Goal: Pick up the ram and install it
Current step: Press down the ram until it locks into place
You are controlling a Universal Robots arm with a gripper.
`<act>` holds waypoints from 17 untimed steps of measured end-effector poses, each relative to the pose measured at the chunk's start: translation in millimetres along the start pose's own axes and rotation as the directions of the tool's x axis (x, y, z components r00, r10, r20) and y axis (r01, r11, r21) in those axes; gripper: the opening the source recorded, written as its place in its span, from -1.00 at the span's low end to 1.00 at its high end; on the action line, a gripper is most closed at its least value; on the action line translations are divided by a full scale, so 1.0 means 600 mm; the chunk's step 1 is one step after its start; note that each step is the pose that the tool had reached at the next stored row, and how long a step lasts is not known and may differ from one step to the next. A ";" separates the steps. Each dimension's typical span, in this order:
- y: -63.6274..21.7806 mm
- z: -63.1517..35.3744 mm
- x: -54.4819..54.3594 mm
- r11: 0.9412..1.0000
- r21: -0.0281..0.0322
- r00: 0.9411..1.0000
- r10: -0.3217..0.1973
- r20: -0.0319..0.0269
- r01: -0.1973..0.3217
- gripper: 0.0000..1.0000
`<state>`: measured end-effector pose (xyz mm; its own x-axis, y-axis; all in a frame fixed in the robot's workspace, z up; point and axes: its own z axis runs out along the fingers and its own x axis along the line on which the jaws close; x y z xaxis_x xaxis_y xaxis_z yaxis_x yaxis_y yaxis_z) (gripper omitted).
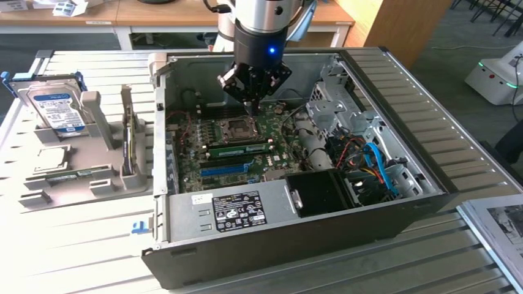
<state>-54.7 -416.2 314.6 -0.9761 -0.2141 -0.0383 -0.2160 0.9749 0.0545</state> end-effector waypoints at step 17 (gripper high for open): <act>-0.001 0.000 -0.004 1.000 -0.003 1.000 0.023 -0.016 -0.023 -0.80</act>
<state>-52.1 -416.2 314.5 -0.9810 -0.1927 -0.0207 -0.1936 0.9793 0.0582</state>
